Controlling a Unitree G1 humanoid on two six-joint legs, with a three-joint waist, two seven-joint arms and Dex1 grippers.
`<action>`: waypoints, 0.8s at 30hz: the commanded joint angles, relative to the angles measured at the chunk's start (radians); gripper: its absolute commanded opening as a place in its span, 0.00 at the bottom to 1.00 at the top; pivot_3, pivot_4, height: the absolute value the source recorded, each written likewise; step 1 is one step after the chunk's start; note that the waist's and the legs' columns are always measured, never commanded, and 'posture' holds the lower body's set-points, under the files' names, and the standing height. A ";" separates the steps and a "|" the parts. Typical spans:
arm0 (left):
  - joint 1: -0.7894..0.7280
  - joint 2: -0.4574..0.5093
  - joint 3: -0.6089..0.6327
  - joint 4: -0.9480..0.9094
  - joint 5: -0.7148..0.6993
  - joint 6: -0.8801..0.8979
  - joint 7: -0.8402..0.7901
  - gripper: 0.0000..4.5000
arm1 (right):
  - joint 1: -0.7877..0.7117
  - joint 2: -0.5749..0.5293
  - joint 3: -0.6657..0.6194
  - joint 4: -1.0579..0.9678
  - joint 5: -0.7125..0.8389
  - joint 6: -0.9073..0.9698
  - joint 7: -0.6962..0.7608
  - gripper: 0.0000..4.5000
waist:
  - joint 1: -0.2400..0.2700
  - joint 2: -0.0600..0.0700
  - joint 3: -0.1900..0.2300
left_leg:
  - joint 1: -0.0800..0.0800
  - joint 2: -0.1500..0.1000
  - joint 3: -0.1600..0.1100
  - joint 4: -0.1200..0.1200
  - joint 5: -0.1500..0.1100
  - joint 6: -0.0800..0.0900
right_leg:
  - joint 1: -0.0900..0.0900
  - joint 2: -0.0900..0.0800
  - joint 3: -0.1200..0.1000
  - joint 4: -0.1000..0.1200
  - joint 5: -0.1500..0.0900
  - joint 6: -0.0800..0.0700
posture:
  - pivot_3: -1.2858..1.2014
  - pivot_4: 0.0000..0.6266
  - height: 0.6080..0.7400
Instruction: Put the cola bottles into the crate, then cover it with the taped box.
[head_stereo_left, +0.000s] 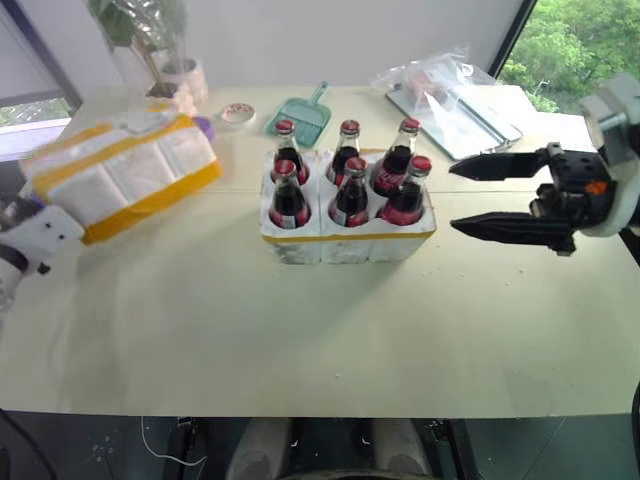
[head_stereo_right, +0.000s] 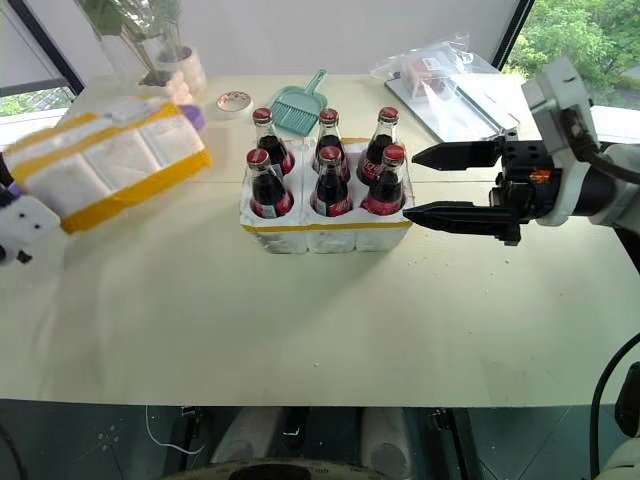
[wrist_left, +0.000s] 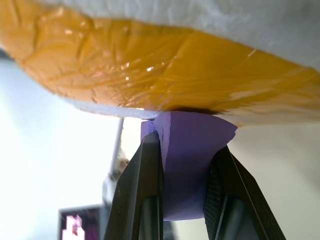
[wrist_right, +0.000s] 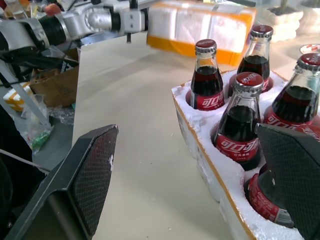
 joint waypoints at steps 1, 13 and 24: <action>-0.093 0.037 0.066 -0.150 -0.087 0.030 -0.068 0.15 | 0.006 -0.017 -0.033 -0.017 0.007 -0.014 -0.002 1.00 | -0.001 0.000 0.000 | 0.000 0.000 0.000 0.000 0.000 0.000 | 0.000 0.000 0.000 0.000 0.000 0.000 | 0.52 0.24 0.99; -0.455 -0.042 -0.136 -0.556 -0.157 0.240 -0.384 0.15 | 0.070 -0.005 -0.053 -0.036 0.007 -0.026 -0.032 1.00 | -0.003 0.000 0.000 | 0.000 -0.001 0.001 0.001 0.001 0.001 | 0.001 0.002 -0.001 0.001 0.000 0.000 | 0.52 0.24 0.99; -0.491 -0.108 -0.318 -0.789 -0.049 0.367 -0.545 0.15 | 0.122 0.024 -0.087 -0.066 0.029 -0.029 -0.102 1.00 | -0.003 -0.001 0.000 | 0.000 0.000 0.001 0.002 0.001 0.001 | 0.001 0.003 -0.001 0.002 0.000 0.000 | 0.52 0.24 0.99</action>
